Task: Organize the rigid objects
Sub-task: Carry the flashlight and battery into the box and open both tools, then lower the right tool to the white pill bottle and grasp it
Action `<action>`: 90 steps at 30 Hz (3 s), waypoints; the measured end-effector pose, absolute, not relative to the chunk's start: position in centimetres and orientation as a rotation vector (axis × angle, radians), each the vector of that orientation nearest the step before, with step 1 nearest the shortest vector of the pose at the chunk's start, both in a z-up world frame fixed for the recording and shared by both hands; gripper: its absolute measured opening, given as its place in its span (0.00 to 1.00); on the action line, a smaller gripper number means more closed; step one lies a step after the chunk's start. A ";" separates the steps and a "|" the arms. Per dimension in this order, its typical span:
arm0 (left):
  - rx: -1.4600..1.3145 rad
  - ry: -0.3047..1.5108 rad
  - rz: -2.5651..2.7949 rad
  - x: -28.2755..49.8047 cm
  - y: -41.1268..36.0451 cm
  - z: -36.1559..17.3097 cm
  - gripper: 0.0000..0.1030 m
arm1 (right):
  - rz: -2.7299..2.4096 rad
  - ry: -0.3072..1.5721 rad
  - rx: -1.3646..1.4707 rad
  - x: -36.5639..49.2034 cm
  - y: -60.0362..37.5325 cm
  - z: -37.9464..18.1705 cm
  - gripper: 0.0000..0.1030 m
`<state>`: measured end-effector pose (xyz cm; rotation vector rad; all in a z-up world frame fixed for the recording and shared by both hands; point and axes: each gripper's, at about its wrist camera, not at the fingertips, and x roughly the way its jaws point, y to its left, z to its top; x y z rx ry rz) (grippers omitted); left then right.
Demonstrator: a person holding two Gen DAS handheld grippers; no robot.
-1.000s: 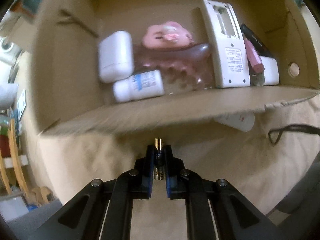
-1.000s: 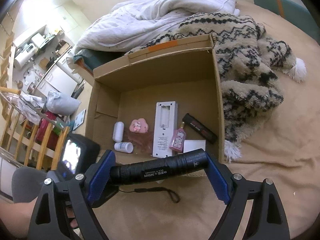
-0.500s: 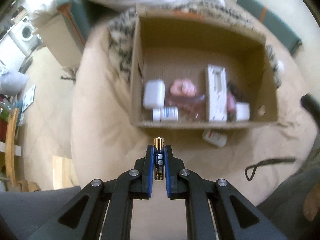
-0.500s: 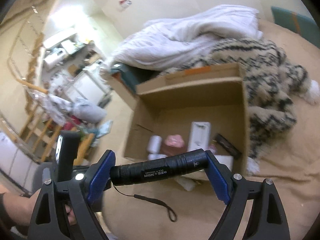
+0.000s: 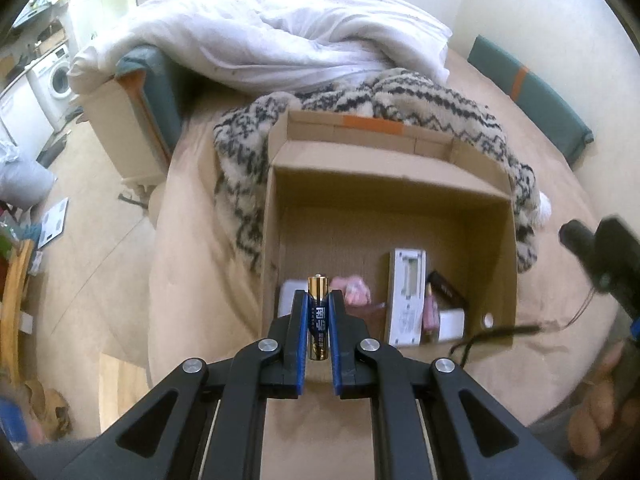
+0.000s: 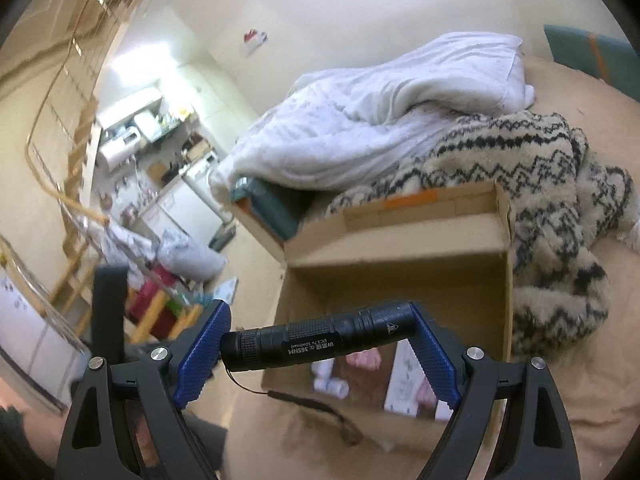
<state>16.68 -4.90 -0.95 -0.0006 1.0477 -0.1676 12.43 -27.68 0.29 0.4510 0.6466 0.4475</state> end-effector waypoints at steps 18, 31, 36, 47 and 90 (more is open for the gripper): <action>0.051 1.185 -0.129 21.4 -7.6 -10.6 0.09 | 0.310 1.018 0.298 17.3 -25.4 -9.8 0.91; 0.048 1.225 -0.102 21.2 -6.8 -12.0 0.09 | 0.250 1.158 0.180 17.3 -23.7 -13.3 0.91; 0.064 1.225 -0.098 21.0 -6.9 -12.2 0.09 | 0.244 1.159 0.170 17.4 -23.7 -13.4 0.91; 0.107 1.220 -0.107 20.9 -7.8 -12.2 0.30 | 0.189 1.056 0.136 16.8 -24.1 -11.3 1.00; -0.070 1.209 -0.016 12.9 -1.2 -7.9 0.60 | 0.087 1.344 0.684 8.3 -24.6 -19.3 1.00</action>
